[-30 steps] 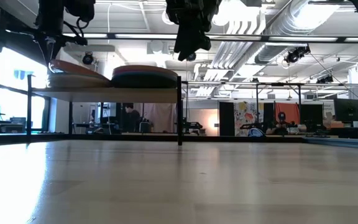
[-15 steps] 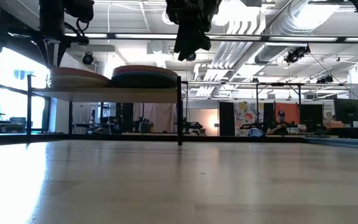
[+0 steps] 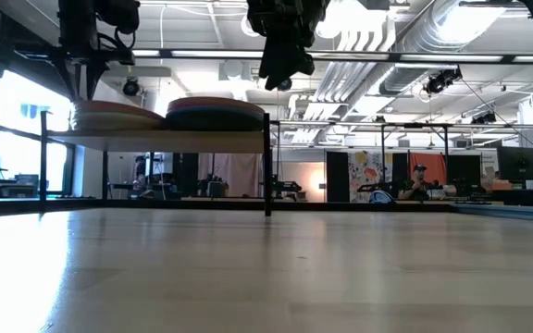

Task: Place and stack plates onto a shelf
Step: Stack the light orange plate on top of the light blue plate on the shelf

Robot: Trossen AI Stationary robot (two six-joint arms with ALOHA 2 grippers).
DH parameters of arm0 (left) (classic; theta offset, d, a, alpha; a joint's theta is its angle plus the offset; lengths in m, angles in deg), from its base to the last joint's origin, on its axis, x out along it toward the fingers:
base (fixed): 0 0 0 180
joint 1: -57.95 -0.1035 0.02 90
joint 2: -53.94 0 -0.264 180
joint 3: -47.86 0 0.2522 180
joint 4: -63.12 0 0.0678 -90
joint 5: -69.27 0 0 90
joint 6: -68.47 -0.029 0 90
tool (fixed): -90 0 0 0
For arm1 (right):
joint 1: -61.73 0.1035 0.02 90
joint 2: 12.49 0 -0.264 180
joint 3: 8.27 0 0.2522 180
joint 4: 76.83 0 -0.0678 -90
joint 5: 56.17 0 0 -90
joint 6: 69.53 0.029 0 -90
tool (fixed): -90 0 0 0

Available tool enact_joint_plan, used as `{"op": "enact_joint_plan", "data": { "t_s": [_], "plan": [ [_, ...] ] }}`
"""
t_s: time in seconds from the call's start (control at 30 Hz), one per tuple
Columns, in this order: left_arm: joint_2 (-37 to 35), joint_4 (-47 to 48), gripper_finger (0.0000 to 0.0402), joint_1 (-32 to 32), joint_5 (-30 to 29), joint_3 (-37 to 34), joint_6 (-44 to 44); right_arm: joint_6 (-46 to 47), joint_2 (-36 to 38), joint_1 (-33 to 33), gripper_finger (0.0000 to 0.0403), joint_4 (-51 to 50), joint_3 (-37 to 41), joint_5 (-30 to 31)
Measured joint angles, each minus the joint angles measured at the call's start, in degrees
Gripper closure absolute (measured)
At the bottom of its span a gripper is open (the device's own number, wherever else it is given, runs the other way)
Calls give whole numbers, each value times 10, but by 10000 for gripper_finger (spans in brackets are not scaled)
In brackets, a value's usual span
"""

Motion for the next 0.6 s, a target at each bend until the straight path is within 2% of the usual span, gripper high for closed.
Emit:
{"op": "enact_joint_plan", "data": {
  "t_s": [0.27, 0.6],
  "plan": [
    [0, 6, 304, -9, 30, 0, -85, 1, 0, 7, 258, 0, 0, 1],
    [10, 44, 304, -11, 28, 0, -124, 6, 0, 21, 258, 10, 2, 13]
  ]
}}
